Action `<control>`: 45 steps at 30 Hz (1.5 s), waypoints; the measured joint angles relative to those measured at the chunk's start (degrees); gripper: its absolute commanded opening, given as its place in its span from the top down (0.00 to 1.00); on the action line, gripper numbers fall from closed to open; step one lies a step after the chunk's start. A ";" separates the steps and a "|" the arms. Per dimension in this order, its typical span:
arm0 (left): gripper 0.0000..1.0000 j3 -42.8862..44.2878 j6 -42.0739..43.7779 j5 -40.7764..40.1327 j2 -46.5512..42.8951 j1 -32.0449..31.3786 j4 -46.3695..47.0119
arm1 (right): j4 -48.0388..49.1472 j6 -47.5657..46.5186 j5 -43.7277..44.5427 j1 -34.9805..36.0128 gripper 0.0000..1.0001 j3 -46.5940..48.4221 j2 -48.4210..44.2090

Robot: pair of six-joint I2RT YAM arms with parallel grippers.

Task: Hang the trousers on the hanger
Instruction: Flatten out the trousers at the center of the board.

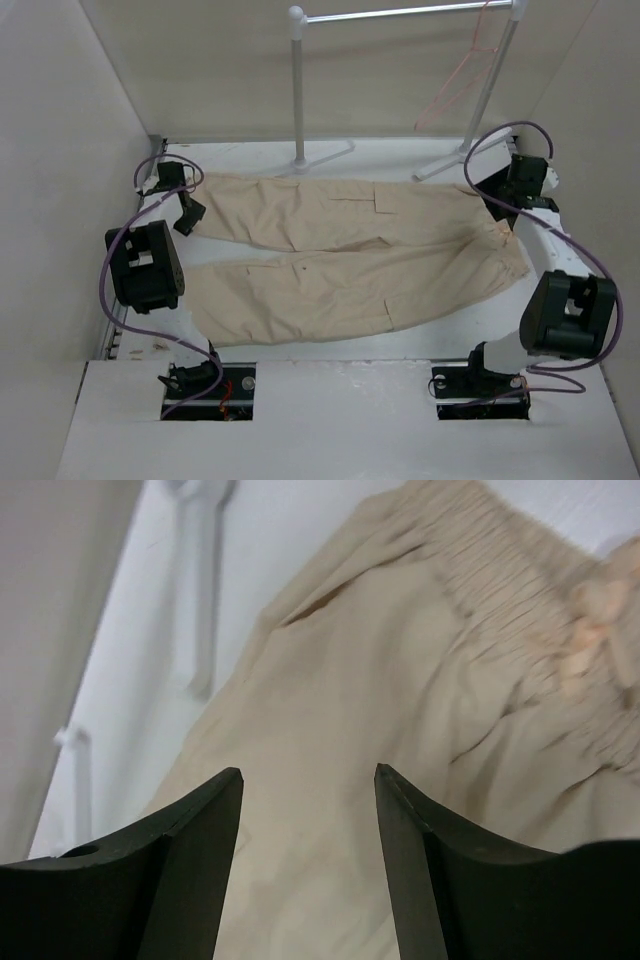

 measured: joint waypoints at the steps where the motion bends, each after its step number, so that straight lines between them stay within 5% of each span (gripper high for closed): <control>1: 0.65 0.63 -0.09 0.02 1.55 0.33 0.20 | 0.46 0.02 -0.11 1.51 0.39 -1.33 -2.49; 3: 0.69 1.14 -0.48 0.00 3.96 0.96 0.50 | 1.49 0.15 -0.42 4.02 0.38 -4.13 -6.78; 7: 0.94 1.33 -1.68 -0.52 6.27 2.25 0.20 | 1.60 0.26 -0.76 6.47 0.38 -10.03 -12.79; 10: 0.98 1.33 -2.51 -1.49 6.40 3.32 -0.31 | 0.81 0.42 -0.92 8.00 0.37 -13.81 -16.24; 12: 0.86 1.33 -3.21 -2.14 6.38 4.39 -0.94 | -0.20 0.52 -1.05 9.94 0.33 -16.26 -19.17; 14: 0.58 1.31 -3.52 -2.71 5.99 5.51 -1.05 | -1.31 0.57 -1.29 12.63 0.29 -18.12 -22.18; 16: 0.45 0.72 -3.82 -3.37 4.46 6.12 -1.16 | -2.29 0.48 -1.73 16.02 0.26 -19.30 -24.81; 21: 0.45 -4.92 -3.85 -4.79 -10.08 4.50 -1.64 | -4.02 0.33 -2.60 24.48 0.28 -22.27 -30.60; 27: 0.46 -15.93 -3.96 -6.36 -29.22 4.20 -5.38 | -6.25 -0.24 -4.33 32.09 0.61 -25.31 -35.32; 32: 0.47 -22.34 -3.91 -6.69 -26.38 6.62 -8.48 | -7.50 -0.26 -6.88 36.20 0.47 -26.14 -35.82; 36: 0.53 -23.02 -3.67 -6.64 -20.00 7.41 -8.33 | -8.09 -0.46 -8.11 39.04 0.33 -26.14 -36.83; 42: 0.94 -20.17 -2.36 -6.82 -12.26 8.24 -5.62 | -9.27 0.22 -8.50 41.86 0.32 -26.38 -40.15; 45: 0.99 -16.65 -1.40 -7.32 -8.55 8.41 -4.92 | -9.94 1.11 -8.41 42.16 0.32 -27.02 -42.73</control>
